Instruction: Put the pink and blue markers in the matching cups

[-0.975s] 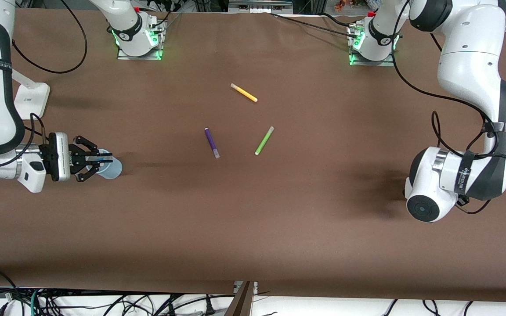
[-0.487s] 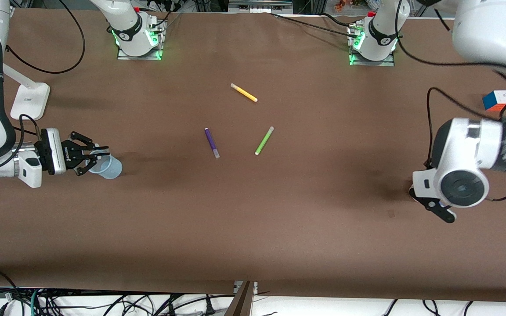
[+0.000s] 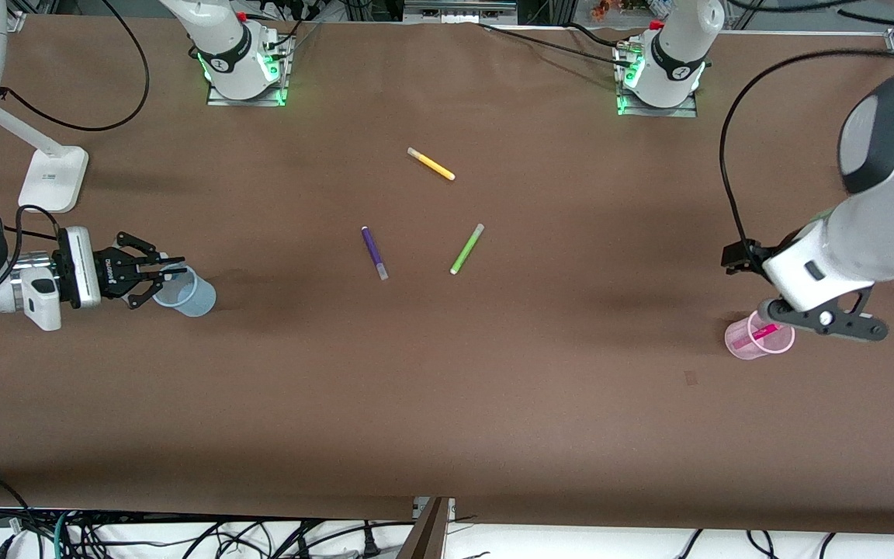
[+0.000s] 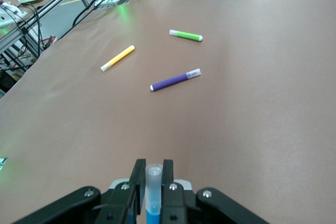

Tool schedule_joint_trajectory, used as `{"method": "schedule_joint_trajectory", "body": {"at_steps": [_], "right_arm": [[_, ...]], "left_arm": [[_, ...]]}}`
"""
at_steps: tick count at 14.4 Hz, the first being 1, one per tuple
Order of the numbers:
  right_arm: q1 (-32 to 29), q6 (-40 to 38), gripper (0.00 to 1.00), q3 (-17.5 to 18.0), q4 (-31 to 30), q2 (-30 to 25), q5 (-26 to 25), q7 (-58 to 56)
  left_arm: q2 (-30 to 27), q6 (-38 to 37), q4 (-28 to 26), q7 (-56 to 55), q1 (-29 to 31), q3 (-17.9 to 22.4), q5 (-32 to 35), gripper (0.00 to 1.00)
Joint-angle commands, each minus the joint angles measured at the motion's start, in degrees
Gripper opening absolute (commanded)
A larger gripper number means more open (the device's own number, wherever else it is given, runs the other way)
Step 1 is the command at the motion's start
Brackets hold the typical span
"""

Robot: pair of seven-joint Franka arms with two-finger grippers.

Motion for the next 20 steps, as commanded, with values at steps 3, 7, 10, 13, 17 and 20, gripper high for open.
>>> {"method": "schedule_joint_trajectory", "body": {"at_steps": [3,7,10,13,17,20], "right_arm": [[-1.17,-0.01,0.00,0.66,-0.21,1.17,3.23,-1.04],[-1.79,0.08,0.39,0.66,0.75,2.14,3.31,-0.35],[-2.49,-0.01,1.00,0.66,0.84,1.97,5.15,0.71],[-2.49,-0.80,1.00,0.57,3.46,1.17,4.90,8.59],[-2.05,-0.89,1.00,0.83,7.25,-1.11,1.22,29.75],[-0.65,-0.89,1.00,1.27,10.75,-2.95,-6.06,48.81]], "left_arm": [[-10.30,2.44,-11.24,-2.90,0.96,-0.42,-5.87,1.00],[-18.92,13.60,-26.63,-2.99,1.13,-0.50,-7.00,1.00],[-19.80,13.70,-26.91,-2.99,3.50,-0.50,-9.37,1.00],[-20.34,13.88,-27.09,-2.82,4.47,-0.42,-10.61,1.00],[-20.78,15.11,-27.61,-1.86,4.40,0.63,-9.65,1.00],[-22.71,15.11,-29.80,2.27,-0.27,7.31,-9.65,1.00]]}}
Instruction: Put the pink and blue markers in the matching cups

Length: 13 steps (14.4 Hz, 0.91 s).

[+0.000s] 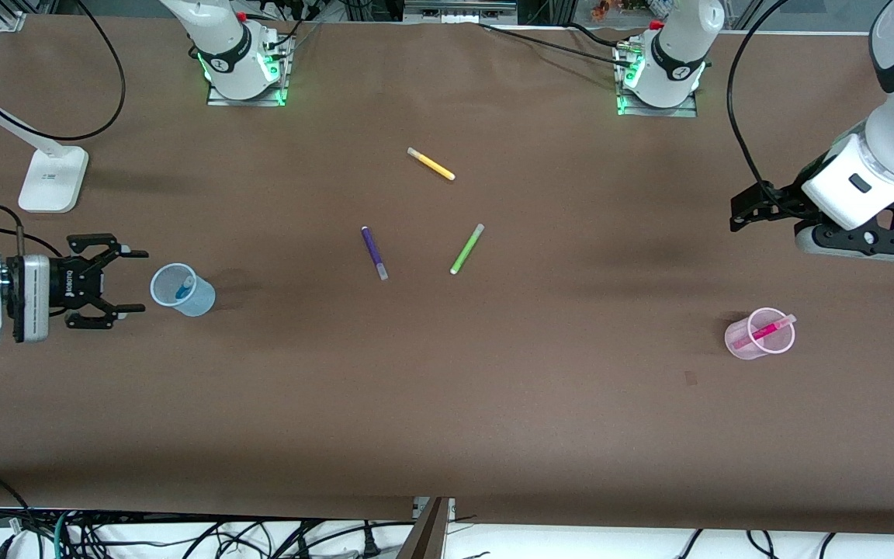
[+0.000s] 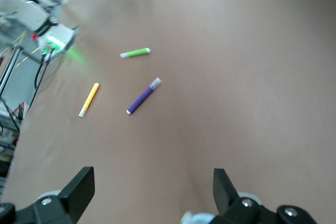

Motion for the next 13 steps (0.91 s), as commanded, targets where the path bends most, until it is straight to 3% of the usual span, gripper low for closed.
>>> {"method": "schedule_joint_trajectory", "body": {"at_steps": [1,4,8,13], "right_arm": [[1.05,-0.76,1.00,0.70,3.86,-1.34,-6.44,16.61],[1.31,-2.51,1.00,0.43,6.41,-1.34,-11.01,29.45],[6.23,-4.18,1.00,0.87,9.67,-4.93,-24.71,49.32],[12.02,-4.18,1.00,1.57,2.66,-13.80,-37.03,66.20]], "left_arm": [[-3.92,1.37,-4.66,3.72,-2.62,3.44,-0.47,1.00],[-5.33,2.34,-7.04,3.90,-6.47,6.24,1.02,1.00],[-5.86,2.86,-6.96,3.99,-5.97,7.57,1.02,1.00],[-5.95,3.22,-6.78,9.26,-3.16,7.57,1.02,1.00]]}}
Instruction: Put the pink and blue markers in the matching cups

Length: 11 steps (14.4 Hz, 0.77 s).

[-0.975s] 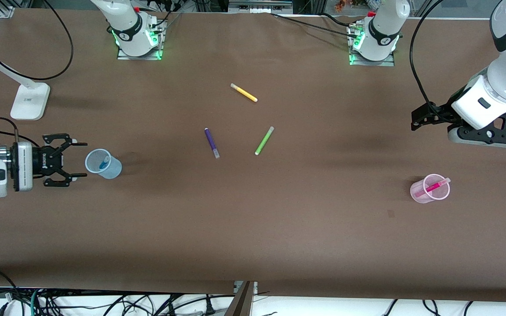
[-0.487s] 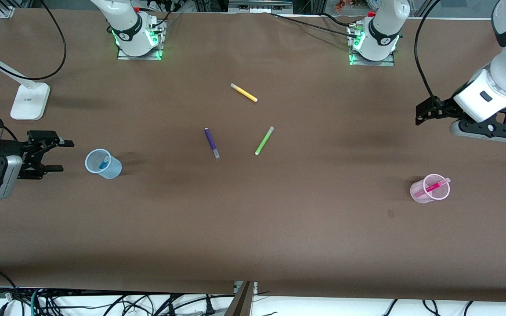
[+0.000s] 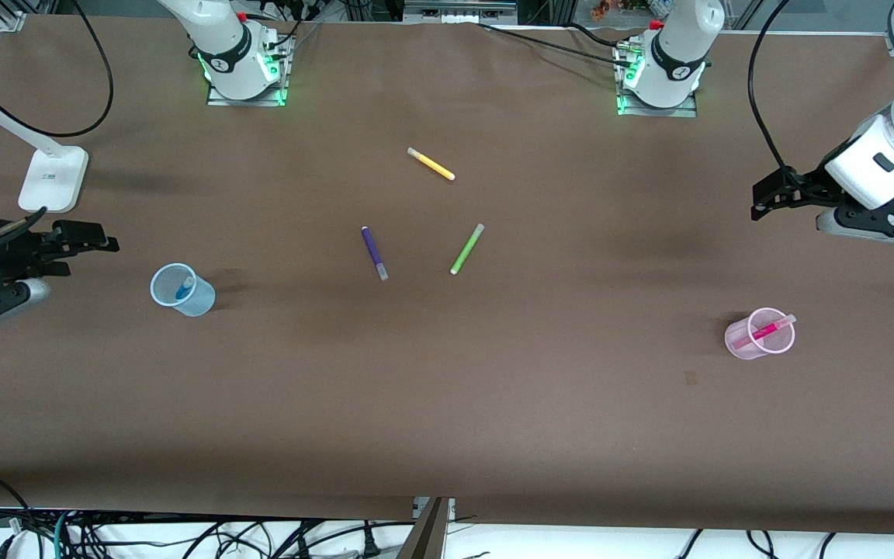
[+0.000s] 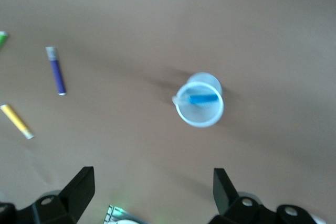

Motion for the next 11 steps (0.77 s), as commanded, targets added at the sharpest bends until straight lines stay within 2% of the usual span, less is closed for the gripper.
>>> {"method": "schedule_joint_trajectory", "body": {"at_steps": [1,3,6,8,11], "right_arm": [[3.26,0.32,1.00,0.41,-7.70,-7.42,-5.01,9.91],[3.72,1.37,1.00,2.07,-13.92,-13.56,-6.25,16.07],[3.72,8.73,1.00,2.35,-24.83,-22.88,-6.60,15.66],[3.63,8.49,1.00,2.26,-25.47,-26.58,-6.78,16.18],[3.63,4.64,1.00,2.26,-24.95,-27.65,-6.86,15.74]], "left_arm": [[-1.59,0.95,-1.55,3.59,1.46,-0.01,1.03,1.00],[-1.59,0.96,-1.55,3.60,1.38,-0.18,1.03,1.00],[-1.59,0.87,-1.55,2.72,1.29,-1.06,1.03,1.00],[-1.59,0.87,-1.55,2.72,1.29,-1.33,1.03,1.00],[-1.59,0.78,-1.55,2.72,1.29,-1.33,1.03,1.00]]}}
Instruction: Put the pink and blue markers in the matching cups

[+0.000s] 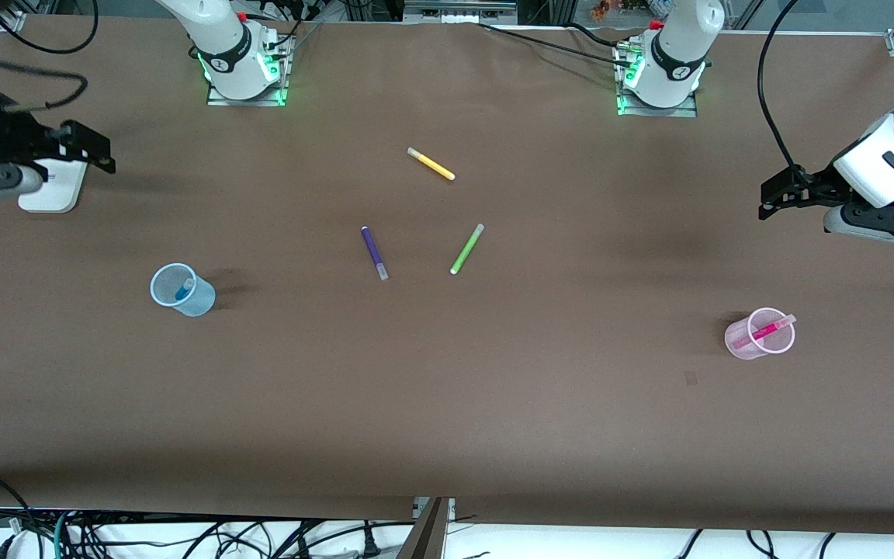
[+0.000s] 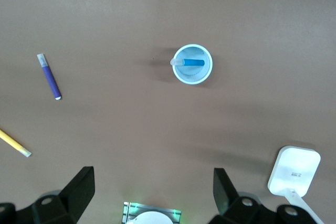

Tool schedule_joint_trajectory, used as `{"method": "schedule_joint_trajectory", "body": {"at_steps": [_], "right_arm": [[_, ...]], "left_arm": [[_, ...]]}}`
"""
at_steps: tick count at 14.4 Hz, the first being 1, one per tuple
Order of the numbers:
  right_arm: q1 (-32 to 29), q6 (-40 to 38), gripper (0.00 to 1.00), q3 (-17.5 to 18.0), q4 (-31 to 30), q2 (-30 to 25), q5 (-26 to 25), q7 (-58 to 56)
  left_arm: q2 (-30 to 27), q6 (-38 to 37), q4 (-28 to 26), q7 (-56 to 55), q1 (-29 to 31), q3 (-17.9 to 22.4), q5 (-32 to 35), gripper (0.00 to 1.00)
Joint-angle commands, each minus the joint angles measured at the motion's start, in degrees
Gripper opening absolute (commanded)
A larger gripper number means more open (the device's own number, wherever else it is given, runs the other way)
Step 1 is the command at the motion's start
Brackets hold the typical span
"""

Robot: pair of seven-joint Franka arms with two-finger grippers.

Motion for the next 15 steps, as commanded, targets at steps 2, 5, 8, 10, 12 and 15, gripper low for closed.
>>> {"method": "schedule_joint_trajectory", "body": {"at_steps": [2,5,8,10,12,15], "right_arm": [[-0.22,-1.83,1.00,-0.09,-1.76,-2.43,-1.69,0.22],[-0.22,-2.72,1.00,0.70,-1.33,-2.43,-1.36,2.92],[-0.23,-2.89,1.00,0.62,-0.10,-1.56,-1.35,4.96],[-0.22,-2.89,1.00,0.35,1.48,-0.15,-1.35,4.78],[-0.40,-2.81,1.00,0.26,1.58,-0.14,-1.35,4.70],[-0.31,-2.81,1.00,0.26,1.58,-0.14,-1.35,4.78]], "left_arm": [[-1.57,0.59,-1.48,0.37,0.06,-0.21,1.03,1.00],[-1.57,0.50,-1.40,0.37,0.06,-0.21,1.03,1.00],[-1.57,0.42,-1.40,0.37,0.06,-0.30,1.03,1.00],[-1.57,0.42,-1.48,0.37,-0.03,-0.30,1.03,1.00],[-1.57,0.33,-1.48,0.28,0.06,-0.82,1.03,1.00],[-1.57,0.33,-1.31,0.37,0.06,-0.91,1.03,1.00]]}}
